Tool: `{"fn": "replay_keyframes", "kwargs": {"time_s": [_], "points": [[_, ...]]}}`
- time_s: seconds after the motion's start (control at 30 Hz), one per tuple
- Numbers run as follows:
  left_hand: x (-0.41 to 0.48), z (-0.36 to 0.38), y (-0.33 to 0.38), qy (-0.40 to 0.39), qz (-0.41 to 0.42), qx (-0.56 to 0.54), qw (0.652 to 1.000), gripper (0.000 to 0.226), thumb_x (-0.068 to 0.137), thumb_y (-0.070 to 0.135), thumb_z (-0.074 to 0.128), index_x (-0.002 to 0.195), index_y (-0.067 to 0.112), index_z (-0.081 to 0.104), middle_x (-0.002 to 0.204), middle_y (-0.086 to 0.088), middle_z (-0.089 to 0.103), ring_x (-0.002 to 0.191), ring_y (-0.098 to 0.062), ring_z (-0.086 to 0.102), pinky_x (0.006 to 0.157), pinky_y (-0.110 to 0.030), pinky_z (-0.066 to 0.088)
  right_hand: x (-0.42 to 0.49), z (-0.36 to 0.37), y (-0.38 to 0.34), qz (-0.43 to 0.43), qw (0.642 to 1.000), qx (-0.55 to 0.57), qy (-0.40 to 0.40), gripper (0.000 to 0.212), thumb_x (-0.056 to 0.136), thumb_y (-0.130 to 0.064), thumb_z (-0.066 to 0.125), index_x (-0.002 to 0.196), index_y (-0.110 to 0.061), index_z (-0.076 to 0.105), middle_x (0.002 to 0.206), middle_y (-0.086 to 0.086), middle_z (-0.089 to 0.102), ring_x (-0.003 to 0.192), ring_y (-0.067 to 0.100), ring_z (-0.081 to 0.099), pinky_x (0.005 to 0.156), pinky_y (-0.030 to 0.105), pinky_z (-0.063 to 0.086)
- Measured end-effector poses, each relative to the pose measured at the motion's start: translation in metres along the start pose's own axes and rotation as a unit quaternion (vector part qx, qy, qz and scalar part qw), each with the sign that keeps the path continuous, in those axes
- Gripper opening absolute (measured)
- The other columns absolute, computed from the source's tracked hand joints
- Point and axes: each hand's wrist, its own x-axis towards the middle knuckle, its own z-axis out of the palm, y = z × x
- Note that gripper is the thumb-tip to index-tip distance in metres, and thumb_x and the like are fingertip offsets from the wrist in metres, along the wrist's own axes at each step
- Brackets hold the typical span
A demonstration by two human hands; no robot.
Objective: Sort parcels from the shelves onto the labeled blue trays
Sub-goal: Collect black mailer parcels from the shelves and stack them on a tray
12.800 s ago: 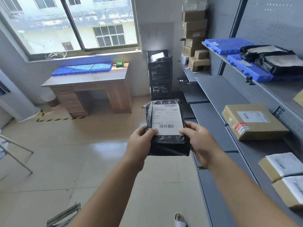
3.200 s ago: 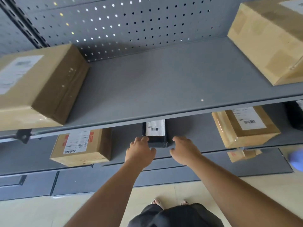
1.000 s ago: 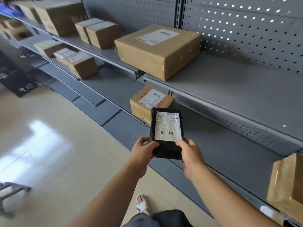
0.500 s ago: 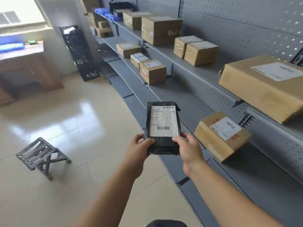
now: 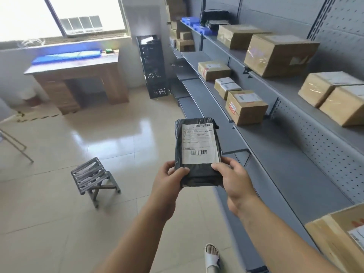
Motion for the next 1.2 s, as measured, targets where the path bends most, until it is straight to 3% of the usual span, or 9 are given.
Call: {"fn": "replay_keyframes", "kwargs": {"time_s": [0.13, 0.3, 0.43, 0.57, 0.73, 0.97, 1.2], "points": [[0.066, 0.010, 0.027, 0.031, 0.016, 0.000, 0.999, 0.023, 0.095, 0.000, 0.061, 0.117, 0.007, 0.060, 0.095, -0.009, 0.076, 0.080, -0.021, 0.071, 0.072, -0.030, 0.060, 0.071, 0.029, -0.023, 0.003, 0.999, 0.017, -0.031, 0.022, 0.092, -0.003, 0.064, 0.107, -0.019, 0.064, 0.097, 0.005, 0.073, 0.069, 0.007, 0.072, 0.057, 0.020, 0.055], [0.148, 0.034, 0.075, 0.074, 0.040, -0.001, 0.996, 0.023, 0.095, 0.003, 0.061, 0.117, 0.009, 0.060, 0.101, -0.014, 0.075, 0.085, -0.025, 0.070, 0.086, -0.041, 0.058, 0.160, 0.067, -0.067, 0.011, 0.997, 0.022, -0.070, 0.020, 0.092, -0.007, 0.065, 0.108, -0.020, 0.066, 0.104, 0.010, 0.077, 0.097, 0.029, 0.074, 0.091, 0.048, 0.060], [0.208, 0.044, 0.111, 0.105, 0.066, -0.013, 0.992, 0.023, 0.094, 0.004, 0.062, 0.116, 0.010, 0.060, 0.095, -0.010, 0.076, 0.081, -0.022, 0.070, 0.089, -0.044, 0.058, 0.227, 0.103, -0.100, 0.005, 0.994, 0.013, -0.107, 0.022, 0.087, -0.015, 0.068, 0.109, -0.021, 0.068, 0.105, 0.009, 0.078, 0.102, 0.032, 0.073, 0.096, 0.055, 0.057], [0.261, 0.036, 0.143, 0.131, 0.079, -0.031, 0.988, 0.023, 0.094, 0.005, 0.062, 0.117, 0.011, 0.060, 0.090, -0.004, 0.075, 0.076, -0.017, 0.069, 0.085, -0.039, 0.057, 0.280, 0.141, -0.120, -0.007, 0.989, 0.009, -0.148, 0.021, 0.093, -0.012, 0.066, 0.112, -0.021, 0.066, 0.110, 0.006, 0.076, 0.104, 0.025, 0.071, 0.099, 0.046, 0.056], [0.335, 0.016, 0.180, 0.135, 0.094, -0.053, 0.985, 0.022, 0.095, 0.004, 0.061, 0.117, 0.010, 0.061, 0.092, -0.006, 0.076, 0.078, -0.018, 0.069, 0.081, -0.036, 0.057, 0.347, 0.198, -0.138, -0.021, 0.985, 0.009, -0.168, 0.017, 0.094, -0.008, 0.066, 0.107, -0.020, 0.066, 0.108, 0.008, 0.076, 0.095, 0.020, 0.072, 0.087, 0.035, 0.056], [0.448, -0.028, 0.248, 0.113, 0.101, -0.049, 0.987, 0.023, 0.094, 0.006, 0.063, 0.117, 0.011, 0.061, 0.097, -0.008, 0.075, 0.078, -0.016, 0.069, 0.081, -0.034, 0.056, 0.438, 0.297, -0.165, -0.026, 0.987, 0.009, -0.158, 0.023, 0.093, -0.009, 0.066, 0.116, -0.013, 0.066, 0.111, 0.011, 0.076, 0.095, 0.023, 0.072, 0.082, 0.033, 0.055], [0.556, -0.051, 0.311, 0.077, 0.098, -0.021, 0.992, 0.020, 0.094, 0.005, 0.063, 0.113, 0.012, 0.063, 0.089, -0.001, 0.075, 0.077, -0.015, 0.067, 0.087, -0.038, 0.054, 0.519, 0.370, -0.188, -0.024, 0.991, 0.042, -0.123, 0.024, 0.094, -0.008, 0.066, 0.117, -0.012, 0.067, 0.108, 0.013, 0.077, 0.093, 0.027, 0.074, 0.077, 0.036, 0.057]]}}
